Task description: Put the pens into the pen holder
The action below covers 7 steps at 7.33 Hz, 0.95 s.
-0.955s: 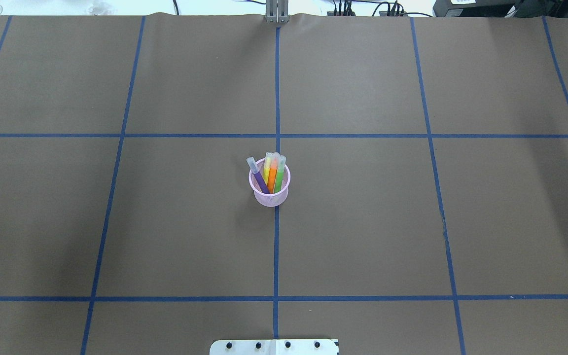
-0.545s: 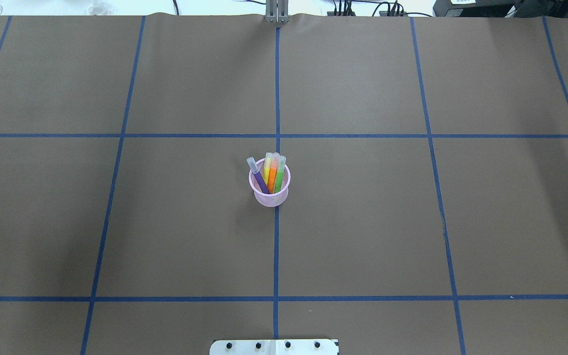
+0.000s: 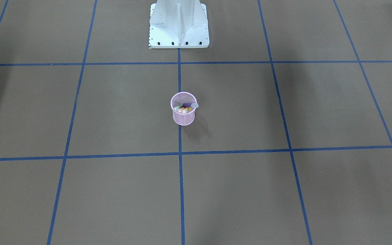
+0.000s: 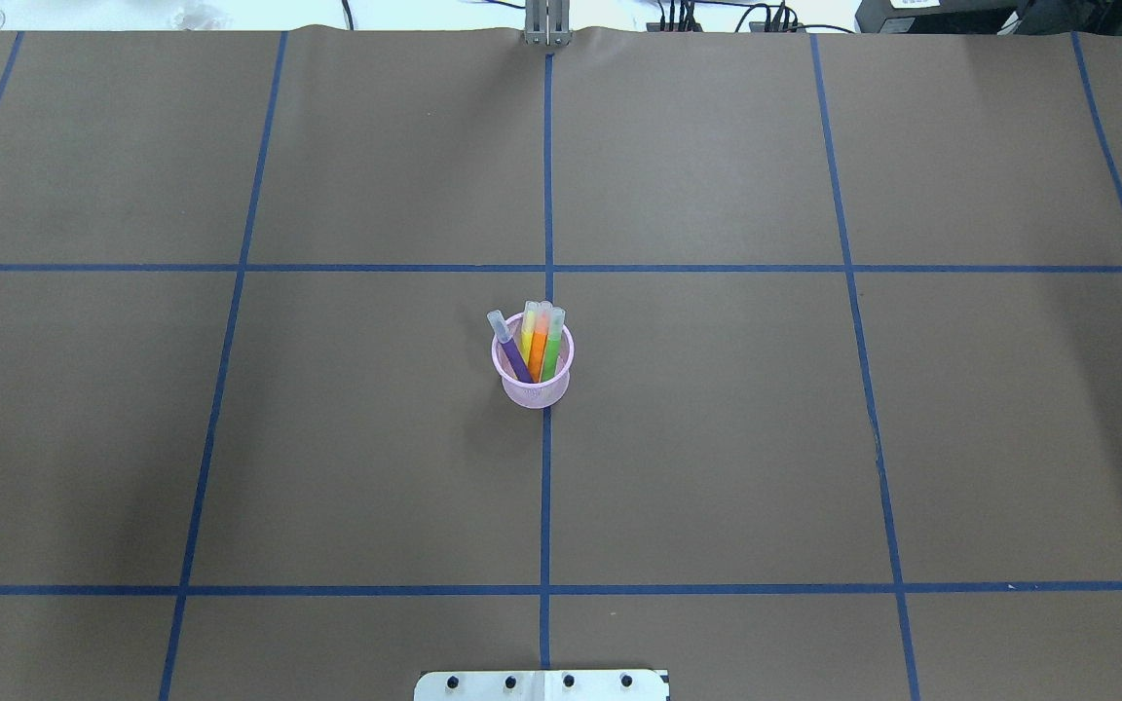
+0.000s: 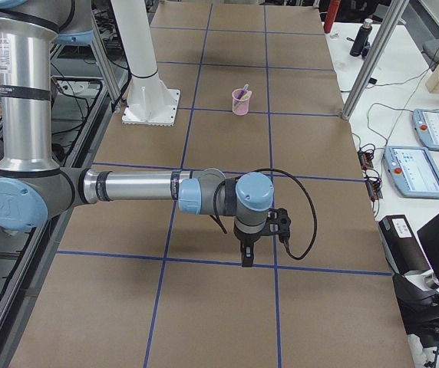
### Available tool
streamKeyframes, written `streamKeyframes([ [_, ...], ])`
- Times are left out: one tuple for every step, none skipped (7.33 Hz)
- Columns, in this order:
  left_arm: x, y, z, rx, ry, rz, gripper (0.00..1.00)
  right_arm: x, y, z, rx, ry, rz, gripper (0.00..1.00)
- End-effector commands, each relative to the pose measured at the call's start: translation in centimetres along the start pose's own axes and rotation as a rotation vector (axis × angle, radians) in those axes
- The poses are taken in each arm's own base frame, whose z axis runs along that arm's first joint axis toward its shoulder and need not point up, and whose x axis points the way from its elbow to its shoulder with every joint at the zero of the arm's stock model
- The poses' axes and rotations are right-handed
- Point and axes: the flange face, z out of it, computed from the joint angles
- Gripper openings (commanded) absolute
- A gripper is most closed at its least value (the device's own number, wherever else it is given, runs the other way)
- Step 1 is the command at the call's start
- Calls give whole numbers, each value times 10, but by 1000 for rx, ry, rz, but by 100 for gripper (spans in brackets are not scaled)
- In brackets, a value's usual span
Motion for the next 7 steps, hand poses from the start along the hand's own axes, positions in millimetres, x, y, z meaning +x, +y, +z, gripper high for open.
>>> streamKeyframes([
  [-2, -1, -1, 1, -21, 1, 100, 1, 6, 2, 12, -6, 32, 100],
  [-2, -1, 0, -1, -21, -1, 100, -4, 0, -3, 23, -7, 25, 100],
  [-2, -1, 0, -1, -21, -2, 100, -4, -1, -3, 23, -8, 24, 100],
  [-2, -1, 0, 0, -20, -1, 100, -5, -2, -4, 24, -9, 22, 99],
  [-2, -1, 0, -1, -18, -2, 100, -4, -2, -3, 23, -11, 23, 99],
  [-3, -1, 1, -2, -20, -3, 100, -5, -2, -3, 23, -17, 23, 99],
  [-3, -1, 1, -2, -20, -2, 100, -6, -2, -4, 24, -20, 20, 100],
])
